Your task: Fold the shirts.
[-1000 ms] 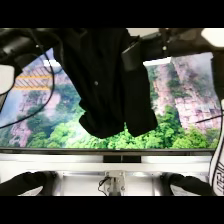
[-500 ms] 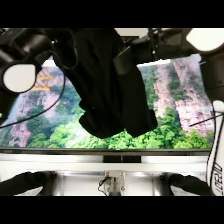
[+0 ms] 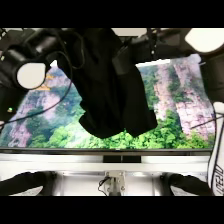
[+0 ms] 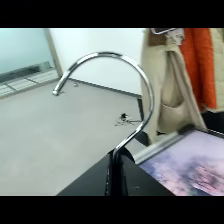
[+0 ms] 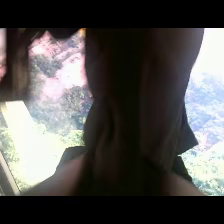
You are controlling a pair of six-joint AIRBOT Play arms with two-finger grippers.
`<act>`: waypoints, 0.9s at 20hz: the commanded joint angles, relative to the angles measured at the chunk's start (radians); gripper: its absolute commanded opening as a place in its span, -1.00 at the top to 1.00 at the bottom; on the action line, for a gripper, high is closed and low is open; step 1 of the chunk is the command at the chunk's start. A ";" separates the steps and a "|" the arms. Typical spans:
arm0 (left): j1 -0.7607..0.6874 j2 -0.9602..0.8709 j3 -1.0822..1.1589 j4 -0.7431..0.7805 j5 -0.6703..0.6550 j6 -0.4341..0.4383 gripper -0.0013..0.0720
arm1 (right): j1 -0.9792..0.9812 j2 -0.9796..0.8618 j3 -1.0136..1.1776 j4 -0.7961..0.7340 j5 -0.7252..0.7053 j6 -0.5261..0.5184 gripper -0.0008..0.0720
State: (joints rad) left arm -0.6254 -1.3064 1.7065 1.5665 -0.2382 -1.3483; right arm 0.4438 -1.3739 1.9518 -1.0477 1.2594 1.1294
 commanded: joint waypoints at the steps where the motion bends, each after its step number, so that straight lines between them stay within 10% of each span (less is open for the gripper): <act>1: 0.064 0.009 0.043 0.004 0.045 -0.005 0.85 | -0.002 0.011 -0.001 -0.007 -0.058 -0.020 -0.33; 9: 0.097 0.032 0.085 0.003 0.044 -0.193 0.85 | 0.000 0.035 -0.001 0.044 -0.260 -0.109 0.23; 11: 0.089 0.033 0.085 0.004 0.035 -0.213 0.85 | 0.000 0.035 -0.001 0.056 -0.287 -0.136 0.85; 14: 0.093 0.032 0.085 0.005 0.000 -0.209 0.84 | 0.000 0.036 -0.001 0.066 -0.315 -0.178 0.85; 18: 0.116 0.044 0.085 0.005 -0.009 -0.187 -0.62 | -0.003 0.042 -0.001 0.070 -0.334 -0.201 0.86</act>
State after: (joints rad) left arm -0.5247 -1.2697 1.7908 1.5665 -0.2321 -1.5497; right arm 0.4435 -1.3384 1.9499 -0.9882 0.9524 0.9554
